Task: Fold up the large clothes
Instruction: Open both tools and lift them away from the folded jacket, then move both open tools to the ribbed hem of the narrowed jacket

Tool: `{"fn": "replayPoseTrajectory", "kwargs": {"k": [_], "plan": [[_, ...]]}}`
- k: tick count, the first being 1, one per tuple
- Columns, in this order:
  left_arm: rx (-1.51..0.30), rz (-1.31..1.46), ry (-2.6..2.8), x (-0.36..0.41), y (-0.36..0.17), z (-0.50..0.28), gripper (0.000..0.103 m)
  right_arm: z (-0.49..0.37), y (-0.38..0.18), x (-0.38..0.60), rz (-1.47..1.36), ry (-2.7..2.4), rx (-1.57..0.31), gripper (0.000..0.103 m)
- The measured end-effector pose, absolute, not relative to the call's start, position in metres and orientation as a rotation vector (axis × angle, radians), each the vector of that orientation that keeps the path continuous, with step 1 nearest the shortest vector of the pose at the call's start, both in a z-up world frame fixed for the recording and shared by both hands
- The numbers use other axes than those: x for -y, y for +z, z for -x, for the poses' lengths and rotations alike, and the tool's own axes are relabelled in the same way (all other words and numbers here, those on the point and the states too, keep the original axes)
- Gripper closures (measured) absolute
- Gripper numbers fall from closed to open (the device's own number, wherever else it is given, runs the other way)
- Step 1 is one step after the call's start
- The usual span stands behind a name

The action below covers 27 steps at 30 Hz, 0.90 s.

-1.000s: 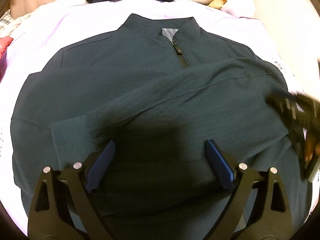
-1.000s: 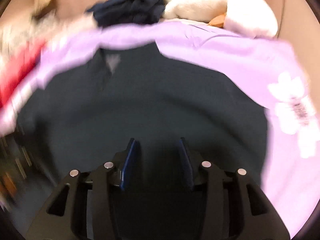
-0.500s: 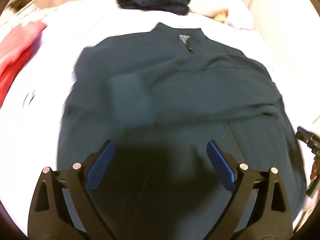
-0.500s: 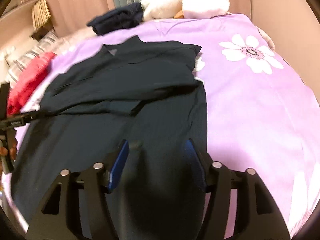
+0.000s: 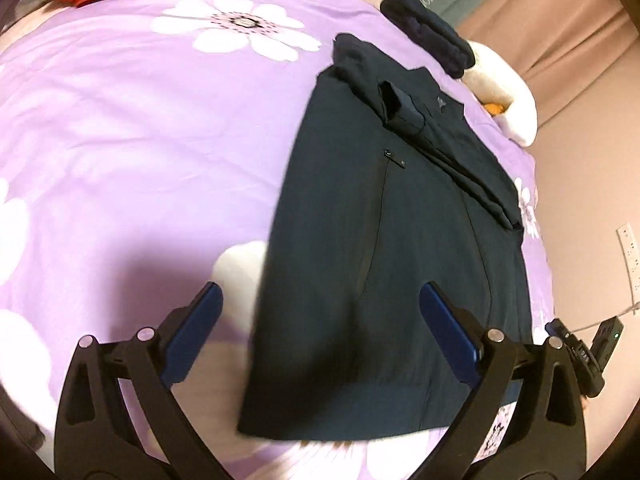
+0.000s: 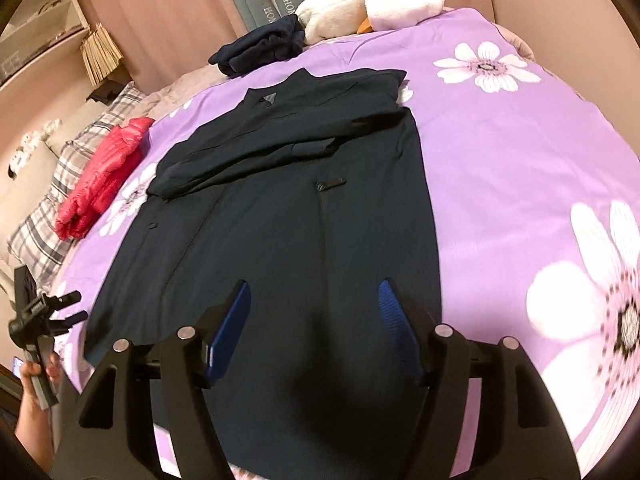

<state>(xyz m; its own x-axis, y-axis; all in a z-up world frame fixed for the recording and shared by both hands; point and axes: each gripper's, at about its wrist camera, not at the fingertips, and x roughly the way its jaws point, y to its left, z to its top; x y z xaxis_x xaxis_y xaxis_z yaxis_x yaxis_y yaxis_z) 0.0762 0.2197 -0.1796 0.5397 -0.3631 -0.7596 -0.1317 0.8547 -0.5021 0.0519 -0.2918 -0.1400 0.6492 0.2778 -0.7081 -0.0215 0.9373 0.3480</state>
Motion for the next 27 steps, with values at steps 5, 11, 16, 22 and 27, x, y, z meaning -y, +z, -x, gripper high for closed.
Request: {"fn": "replayPoseTrajectory", "kwargs": {"k": [5,11,16,22,27], "plan": [[-1.013,0.66,-0.183,-0.23,-0.188,-0.057,0.002,-0.027,-0.146,0.298,-0.376,0.164,-0.869,0.034],[-1.031,0.663,-0.199,-0.226,-0.197,-0.045,0.002,0.001,-0.156,0.314,-0.429,0.099,-0.877,0.034],[-1.03,0.658,-0.22,-0.219,-0.2,-0.037,0.002,0.015,-0.163,0.326,-0.488,0.081,-0.871,0.034],[-1.004,0.671,-0.237,-0.217,-0.201,-0.027,0.002,0.024,-0.171,0.328,-0.543,0.104,-0.878,0.034],[-0.996,0.666,-0.248,-0.214,-0.206,-0.013,0.002,0.03,-0.175,0.324,-0.553,0.116,-0.88,0.034]]}}
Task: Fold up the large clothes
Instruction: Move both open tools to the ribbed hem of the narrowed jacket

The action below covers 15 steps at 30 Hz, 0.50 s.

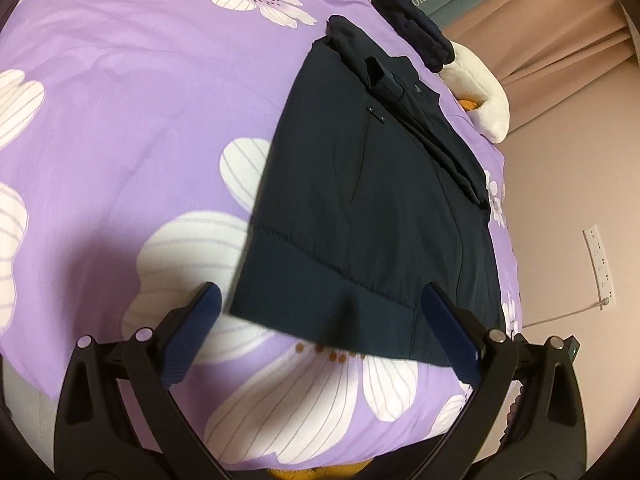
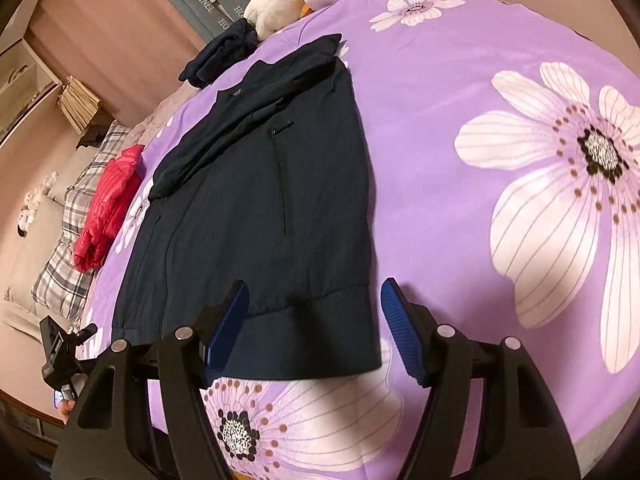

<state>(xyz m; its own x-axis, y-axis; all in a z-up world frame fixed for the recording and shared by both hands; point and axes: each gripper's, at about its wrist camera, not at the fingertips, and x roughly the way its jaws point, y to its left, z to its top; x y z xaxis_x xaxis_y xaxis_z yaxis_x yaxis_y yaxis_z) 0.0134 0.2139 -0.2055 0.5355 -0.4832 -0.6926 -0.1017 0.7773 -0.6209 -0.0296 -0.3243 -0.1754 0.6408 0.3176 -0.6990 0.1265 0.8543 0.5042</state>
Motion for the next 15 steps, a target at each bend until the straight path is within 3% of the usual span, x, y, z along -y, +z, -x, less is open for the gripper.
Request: {"fn": "replayPoseTrajectory", "kwargs": {"k": [15], "plan": [[-0.968,0.677,-0.261,-0.223,-0.205,0.02,0.002,0.055,-0.159,0.308,-0.558,0.166,-0.815,0.034]]}}
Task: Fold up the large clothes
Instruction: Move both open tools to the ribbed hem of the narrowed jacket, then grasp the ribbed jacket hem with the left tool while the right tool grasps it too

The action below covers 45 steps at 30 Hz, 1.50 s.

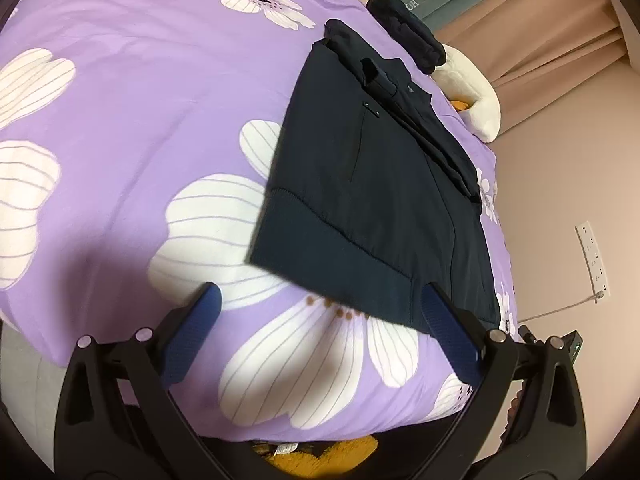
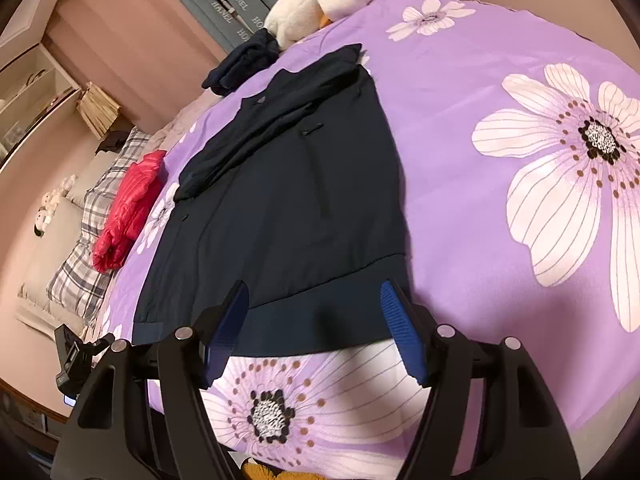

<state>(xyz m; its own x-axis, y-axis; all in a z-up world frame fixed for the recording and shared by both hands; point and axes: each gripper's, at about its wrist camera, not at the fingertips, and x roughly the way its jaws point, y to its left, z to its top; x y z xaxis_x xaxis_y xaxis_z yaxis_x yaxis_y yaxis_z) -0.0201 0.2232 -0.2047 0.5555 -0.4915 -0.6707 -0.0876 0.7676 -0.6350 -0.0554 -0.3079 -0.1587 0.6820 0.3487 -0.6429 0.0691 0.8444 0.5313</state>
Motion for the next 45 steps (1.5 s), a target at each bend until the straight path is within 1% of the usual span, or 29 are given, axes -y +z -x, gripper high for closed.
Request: {"fn": "replayPoseTrajectory", "kwargs": {"k": [10,16,22,25,31,36,41,45], "plan": [[-0.936,0.681,-0.259,-0.233,-0.195,0.024,0.002,0.056,-0.152,0.31,-0.548,0.139,-0.808,0.034],[-0.919,0.651,-0.264,-0.235,-0.192,-0.005,0.002,0.042,-0.159,0.314,-0.54,0.131,-0.826,0.033],[-0.899,0.683,-0.293,-0.237,-0.194,-0.038,0.002,0.026,-0.165,0.318,-0.576,0.133,-0.829,0.032],[-0.908,0.692,-0.306,-0.237,-0.198,-0.05,0.002,0.019,-0.168,0.318,-0.577,0.13,-0.839,0.026],[-0.937,0.711,-0.336,-0.236,-0.208,-0.068,0.002,0.007,-0.168,0.324,-0.586,0.13,-0.828,0.026],[-0.949,0.732,-0.384,-0.231,-0.21,-0.082,0.002,-0.01,-0.178,0.339,-0.641,0.116,-0.835,0.026],[-0.99,0.722,-0.447,-0.215,-0.211,-0.103,0.002,-0.032,-0.2,0.348,-0.785,0.195,-0.872,0.026],[-1.011,0.737,-0.492,-0.202,-0.212,-0.117,0.002,-0.05,-0.203,0.349,-0.867,0.279,-0.874,0.026]]}}
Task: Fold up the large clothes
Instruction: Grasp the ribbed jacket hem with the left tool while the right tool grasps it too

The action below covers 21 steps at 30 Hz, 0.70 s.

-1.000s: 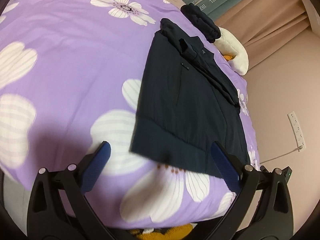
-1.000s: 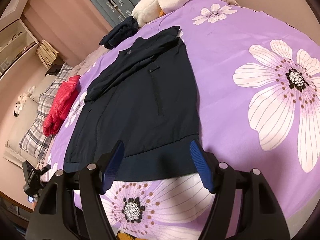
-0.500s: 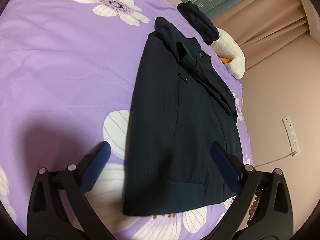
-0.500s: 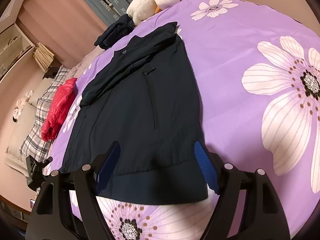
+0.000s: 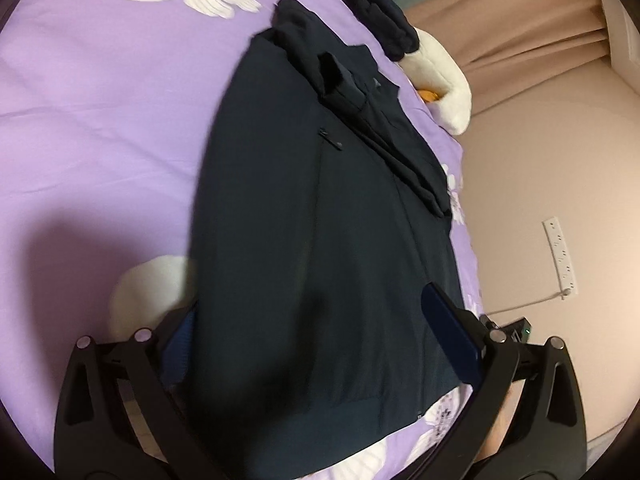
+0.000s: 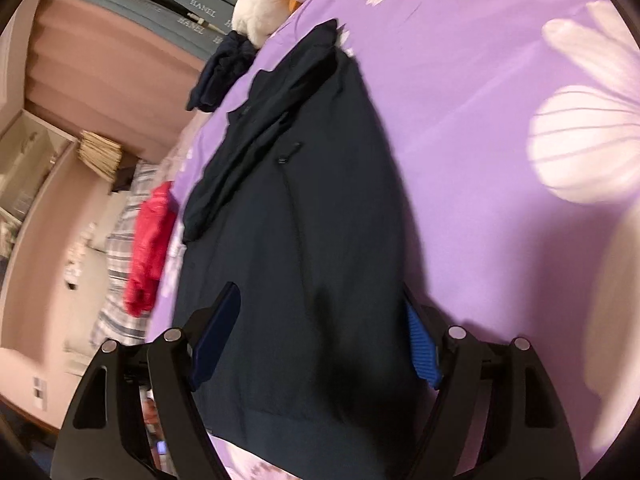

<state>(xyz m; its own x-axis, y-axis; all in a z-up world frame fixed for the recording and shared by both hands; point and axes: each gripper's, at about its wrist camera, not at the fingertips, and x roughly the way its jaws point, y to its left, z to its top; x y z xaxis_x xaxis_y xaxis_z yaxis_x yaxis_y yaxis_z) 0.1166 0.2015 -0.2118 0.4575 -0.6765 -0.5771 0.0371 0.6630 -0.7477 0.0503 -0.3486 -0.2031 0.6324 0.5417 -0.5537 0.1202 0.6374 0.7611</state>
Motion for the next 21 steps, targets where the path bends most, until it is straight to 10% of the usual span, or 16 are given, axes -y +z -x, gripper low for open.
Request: {"fn": "replayPoseTrajectory", "kwargs": {"k": [21], "plan": [[-1.02,0.9,-0.64,-0.215,-0.219,-0.088,0.002,-0.033,-0.2,0.344,-0.902,0.441,-1.035,0.026]]}}
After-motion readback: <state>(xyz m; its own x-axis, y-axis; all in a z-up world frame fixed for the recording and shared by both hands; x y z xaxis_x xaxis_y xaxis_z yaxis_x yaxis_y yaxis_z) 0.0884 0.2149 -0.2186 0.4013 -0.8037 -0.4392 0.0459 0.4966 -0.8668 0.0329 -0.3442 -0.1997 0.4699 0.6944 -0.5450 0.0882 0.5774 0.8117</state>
